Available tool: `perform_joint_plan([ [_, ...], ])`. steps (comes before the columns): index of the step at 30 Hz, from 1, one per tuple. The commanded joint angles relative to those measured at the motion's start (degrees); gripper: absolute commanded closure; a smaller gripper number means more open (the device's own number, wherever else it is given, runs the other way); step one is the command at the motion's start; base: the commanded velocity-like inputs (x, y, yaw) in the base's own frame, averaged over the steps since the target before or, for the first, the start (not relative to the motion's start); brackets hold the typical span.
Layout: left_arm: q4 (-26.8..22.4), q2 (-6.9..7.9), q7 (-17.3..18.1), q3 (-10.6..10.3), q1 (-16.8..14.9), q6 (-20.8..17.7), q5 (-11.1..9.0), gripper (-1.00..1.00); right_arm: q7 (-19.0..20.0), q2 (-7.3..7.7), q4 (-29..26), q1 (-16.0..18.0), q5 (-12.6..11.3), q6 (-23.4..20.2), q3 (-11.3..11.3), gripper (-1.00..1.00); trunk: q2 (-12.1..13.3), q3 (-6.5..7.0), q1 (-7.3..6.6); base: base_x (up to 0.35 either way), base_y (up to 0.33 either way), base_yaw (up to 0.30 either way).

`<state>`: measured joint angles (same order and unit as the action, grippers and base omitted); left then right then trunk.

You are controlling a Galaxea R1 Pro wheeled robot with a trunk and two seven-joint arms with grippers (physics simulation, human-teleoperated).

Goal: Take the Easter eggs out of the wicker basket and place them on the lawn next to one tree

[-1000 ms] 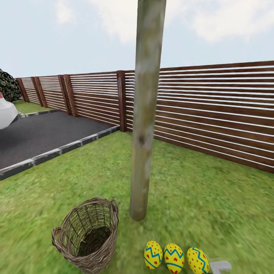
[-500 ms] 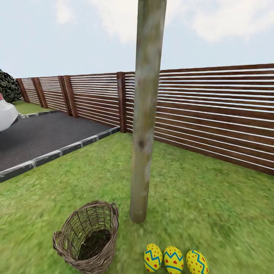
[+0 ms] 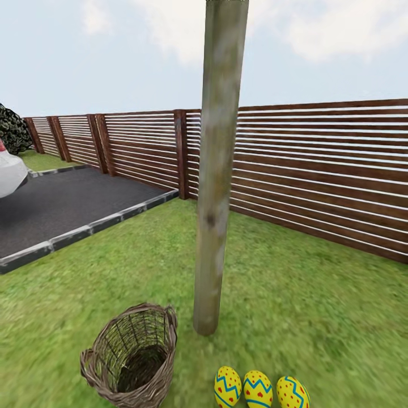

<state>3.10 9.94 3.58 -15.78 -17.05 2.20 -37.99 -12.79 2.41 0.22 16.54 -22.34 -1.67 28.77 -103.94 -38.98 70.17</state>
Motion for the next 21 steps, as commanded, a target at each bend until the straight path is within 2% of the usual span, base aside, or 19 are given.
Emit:
perform_joint_plan([
  [1, 0.2, -0.44, 0.4, -0.5, 0.0, 0.2, -0.6, -1.0, -0.1, -0.09, 0.0, -0.1, -0.4, -0.2, 0.5, -1.0, 0.4, 0.14, -0.23, 0.0, 0.0, 0.0],
  [8, 0.2, -1.24, 0.4, -0.5, 0.3, 0.2, -0.5, -1.0, -0.1, -0.3, 0.1, -1.2, -0.6, -0.2, 0.4, -1.0, 3.2, 1.39, -1.77, 0.0, 0.0, 0.0],
  [17, 0.2, -1.26, 0.5, -0.5, 0.5, 0.2, -0.6, -1.0, -0.1, -0.5, 0.0, -1.5, -0.6, -0.3, 0.4, -1.0, 6.8, 2.9, -3.75, 0.0, 0.0, 0.0],
  [21, 0.2, -1.25, 0.4, -0.5, 0.5, 0.2, -0.6, -1.0, -0.1, -0.4, 0.1, -1.5, -0.5, -0.3, 0.4, -1.0, 6.8, 2.59, -3.75, 0.0, 0.0, 0.0],
])
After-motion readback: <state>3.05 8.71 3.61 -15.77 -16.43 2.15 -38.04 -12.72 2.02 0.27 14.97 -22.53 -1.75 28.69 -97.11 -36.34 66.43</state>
